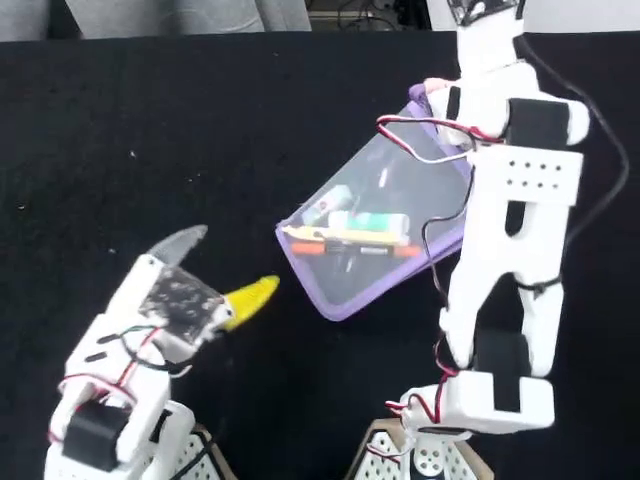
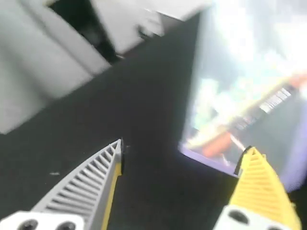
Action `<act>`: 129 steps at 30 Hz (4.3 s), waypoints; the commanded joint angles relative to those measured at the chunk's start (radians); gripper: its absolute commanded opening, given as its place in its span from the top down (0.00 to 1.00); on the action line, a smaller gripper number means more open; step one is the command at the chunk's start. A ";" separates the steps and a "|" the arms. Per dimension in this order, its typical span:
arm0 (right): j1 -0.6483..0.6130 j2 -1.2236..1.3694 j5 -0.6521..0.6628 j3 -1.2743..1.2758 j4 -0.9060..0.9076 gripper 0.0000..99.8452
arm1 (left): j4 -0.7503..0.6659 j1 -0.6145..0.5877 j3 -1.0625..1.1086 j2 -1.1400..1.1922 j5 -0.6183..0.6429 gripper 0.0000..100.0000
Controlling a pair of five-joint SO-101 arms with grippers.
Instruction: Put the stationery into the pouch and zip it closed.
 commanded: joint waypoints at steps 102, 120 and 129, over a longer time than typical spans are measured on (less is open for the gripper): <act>0.008 -1.701 0.040 1.767 -0.252 0.98 | 0.347 -0.585 0.328 0.003 0.166 0.97; 0.184 -1.699 -0.048 2.103 -0.430 0.98 | 0.302 -0.582 0.483 0.005 0.166 0.97; 0.183 -1.699 -0.048 2.103 -0.173 0.98 | 0.302 -0.582 0.483 0.006 0.163 0.97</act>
